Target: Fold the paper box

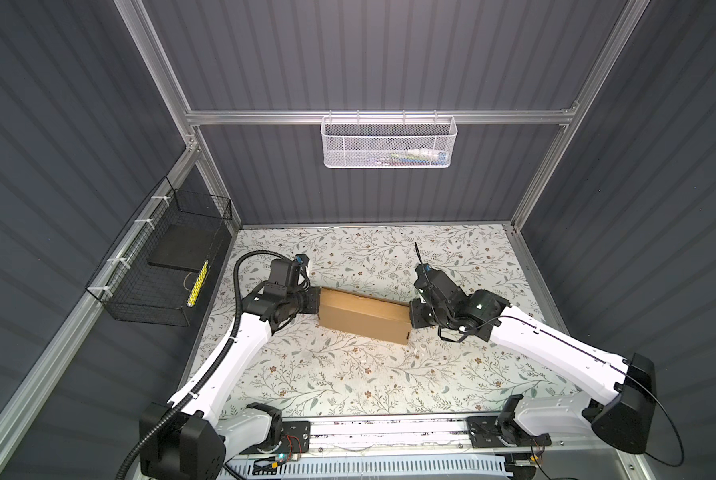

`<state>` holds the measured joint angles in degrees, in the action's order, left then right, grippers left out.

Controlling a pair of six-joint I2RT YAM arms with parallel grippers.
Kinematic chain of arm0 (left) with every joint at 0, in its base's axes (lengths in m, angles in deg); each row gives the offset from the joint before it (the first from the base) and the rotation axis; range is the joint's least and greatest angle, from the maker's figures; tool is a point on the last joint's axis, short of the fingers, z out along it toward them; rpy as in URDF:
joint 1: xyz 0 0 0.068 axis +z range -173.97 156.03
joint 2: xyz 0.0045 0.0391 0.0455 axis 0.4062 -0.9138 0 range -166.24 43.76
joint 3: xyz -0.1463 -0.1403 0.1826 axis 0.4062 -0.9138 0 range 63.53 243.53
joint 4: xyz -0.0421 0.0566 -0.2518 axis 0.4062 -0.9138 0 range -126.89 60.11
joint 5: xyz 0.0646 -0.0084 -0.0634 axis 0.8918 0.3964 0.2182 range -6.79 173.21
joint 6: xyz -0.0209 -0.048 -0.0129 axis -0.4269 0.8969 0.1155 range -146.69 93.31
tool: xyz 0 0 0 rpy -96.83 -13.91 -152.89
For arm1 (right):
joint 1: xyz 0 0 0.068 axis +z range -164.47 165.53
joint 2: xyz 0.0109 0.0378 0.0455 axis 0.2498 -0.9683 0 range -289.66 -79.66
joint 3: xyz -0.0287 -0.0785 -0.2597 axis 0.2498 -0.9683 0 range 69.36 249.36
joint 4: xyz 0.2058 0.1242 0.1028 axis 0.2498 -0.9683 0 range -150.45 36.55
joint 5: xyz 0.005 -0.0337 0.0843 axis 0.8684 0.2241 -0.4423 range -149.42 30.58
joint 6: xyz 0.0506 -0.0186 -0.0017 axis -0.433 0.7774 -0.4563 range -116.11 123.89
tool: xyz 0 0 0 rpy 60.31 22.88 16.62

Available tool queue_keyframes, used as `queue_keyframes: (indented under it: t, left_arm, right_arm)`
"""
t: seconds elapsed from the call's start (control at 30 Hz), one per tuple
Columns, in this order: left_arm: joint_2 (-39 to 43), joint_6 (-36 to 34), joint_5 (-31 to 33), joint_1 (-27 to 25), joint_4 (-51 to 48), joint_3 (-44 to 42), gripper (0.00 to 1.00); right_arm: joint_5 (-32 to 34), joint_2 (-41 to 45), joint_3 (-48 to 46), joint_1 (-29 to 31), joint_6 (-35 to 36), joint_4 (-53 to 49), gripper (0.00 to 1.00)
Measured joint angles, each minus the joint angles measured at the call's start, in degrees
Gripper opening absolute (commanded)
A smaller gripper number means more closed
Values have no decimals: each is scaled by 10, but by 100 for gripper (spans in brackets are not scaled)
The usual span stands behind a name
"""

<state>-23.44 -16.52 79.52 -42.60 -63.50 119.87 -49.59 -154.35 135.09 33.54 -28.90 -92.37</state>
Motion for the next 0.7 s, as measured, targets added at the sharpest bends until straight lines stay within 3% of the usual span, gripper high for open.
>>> queue_keyframes:
  t: [0.27, 0.7]
  left_arm:
    - [-3, -6, -7, 0, -13, 8, 0]
    - [-14, -6, -11, 0, -24, 21, 0]
  right_arm:
    - [-6, -14, 13, -3, -5, -11, 26]
    - [-6, -18, 13, -3, -8, -29, 20]
